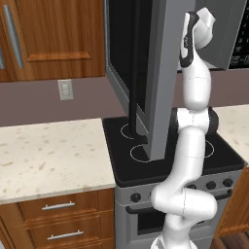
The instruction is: Pick the cup of tea, navigate to the dining table, and place it on the saucer.
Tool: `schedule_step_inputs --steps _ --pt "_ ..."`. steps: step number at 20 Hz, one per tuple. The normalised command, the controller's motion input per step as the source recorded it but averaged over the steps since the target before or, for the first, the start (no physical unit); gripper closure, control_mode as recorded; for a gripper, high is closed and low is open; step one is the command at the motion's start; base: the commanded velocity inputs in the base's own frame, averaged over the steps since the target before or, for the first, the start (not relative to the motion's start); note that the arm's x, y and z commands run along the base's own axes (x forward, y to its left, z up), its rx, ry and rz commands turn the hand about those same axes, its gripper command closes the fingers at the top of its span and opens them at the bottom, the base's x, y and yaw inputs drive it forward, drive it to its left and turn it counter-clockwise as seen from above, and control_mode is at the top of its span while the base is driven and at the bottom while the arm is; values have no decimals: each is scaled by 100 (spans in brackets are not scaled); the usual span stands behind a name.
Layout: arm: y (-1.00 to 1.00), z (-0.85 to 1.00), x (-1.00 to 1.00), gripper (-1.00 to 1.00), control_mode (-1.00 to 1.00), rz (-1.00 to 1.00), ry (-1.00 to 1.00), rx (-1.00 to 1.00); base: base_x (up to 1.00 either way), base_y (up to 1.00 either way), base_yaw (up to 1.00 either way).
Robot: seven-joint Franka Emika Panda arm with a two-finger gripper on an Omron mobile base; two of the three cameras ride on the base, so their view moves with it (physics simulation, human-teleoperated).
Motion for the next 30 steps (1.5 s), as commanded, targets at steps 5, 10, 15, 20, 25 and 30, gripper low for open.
schedule_step_inputs --steps 5,10,15,20,25,30 --pt "0 0 25 -100 -100 6 0 0 0 0 0" --pt "0 7 14 -100 -100 2 0 0 0 0 0" --pt "-1 11 1 -100 -100 3 1 0 0 0 0" --pt "0 10 0 100 -100 4 2 0 0 0 0" --pt "-3 0 -8 100 -100 5 2 0 0 0 0" --pt "0 0 -6 100 -100 3 0 0 0 0 0"
